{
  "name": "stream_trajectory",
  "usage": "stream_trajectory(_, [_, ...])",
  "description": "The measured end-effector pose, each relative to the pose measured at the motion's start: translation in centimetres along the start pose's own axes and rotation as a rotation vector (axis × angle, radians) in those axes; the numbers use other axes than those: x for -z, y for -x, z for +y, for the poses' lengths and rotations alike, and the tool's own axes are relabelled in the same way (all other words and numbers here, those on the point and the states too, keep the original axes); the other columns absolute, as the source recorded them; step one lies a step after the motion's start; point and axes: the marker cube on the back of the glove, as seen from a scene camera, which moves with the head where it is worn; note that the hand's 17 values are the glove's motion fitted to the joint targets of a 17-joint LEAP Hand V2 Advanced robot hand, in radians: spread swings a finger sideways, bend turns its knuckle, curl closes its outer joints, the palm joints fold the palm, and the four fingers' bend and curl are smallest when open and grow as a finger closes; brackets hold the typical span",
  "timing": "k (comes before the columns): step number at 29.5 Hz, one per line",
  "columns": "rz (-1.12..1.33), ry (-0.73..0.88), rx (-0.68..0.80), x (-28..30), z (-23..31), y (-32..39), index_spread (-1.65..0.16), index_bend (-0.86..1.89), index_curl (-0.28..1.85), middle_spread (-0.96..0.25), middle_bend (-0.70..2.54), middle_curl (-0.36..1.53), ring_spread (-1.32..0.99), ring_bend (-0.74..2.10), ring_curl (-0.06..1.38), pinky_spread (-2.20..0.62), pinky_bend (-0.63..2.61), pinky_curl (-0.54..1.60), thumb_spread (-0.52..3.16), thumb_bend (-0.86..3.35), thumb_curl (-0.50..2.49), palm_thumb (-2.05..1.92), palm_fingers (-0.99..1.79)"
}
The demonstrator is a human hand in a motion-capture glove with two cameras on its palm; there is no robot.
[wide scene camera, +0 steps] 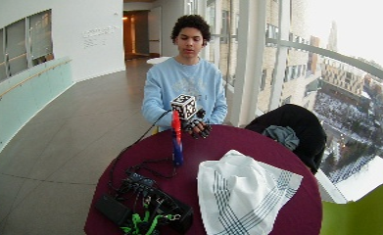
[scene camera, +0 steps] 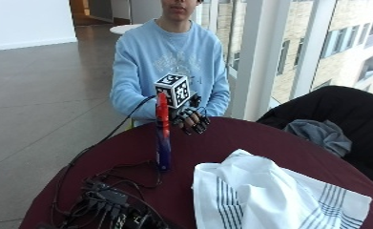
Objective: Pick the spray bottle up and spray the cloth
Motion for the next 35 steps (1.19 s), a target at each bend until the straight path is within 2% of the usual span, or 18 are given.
stream_trajectory(12, [0.016, -0.012, -0.002, 0.6, 0.2, 0.1, -0.37, 0.17, 0.33, -0.04, 0.17, 0.31, -0.02, 0.20, 0.26, 0.17, 0.27, 0.30, 1.22, 0.17, 0.30, 0.66, 0.64])
stream_trajectory(20, [0.023, -0.045, -0.036, 1.6, 2.7, -0.3, -0.37, 0.17, 0.33, -0.04, 0.17, 0.32, -0.02, 0.20, 0.27, 0.17, 0.27, 0.31, 1.23, 0.13, 0.31, 0.68, 0.64])
stream_trajectory(35, [-0.220, -0.213, -0.298, 4.4, 10.0, -5.6, -0.37, 0.11, 0.29, -0.03, 0.20, 0.35, -0.01, 0.22, 0.30, 0.18, 0.30, 0.34, 1.21, 0.01, 0.31, 0.63, 0.59])
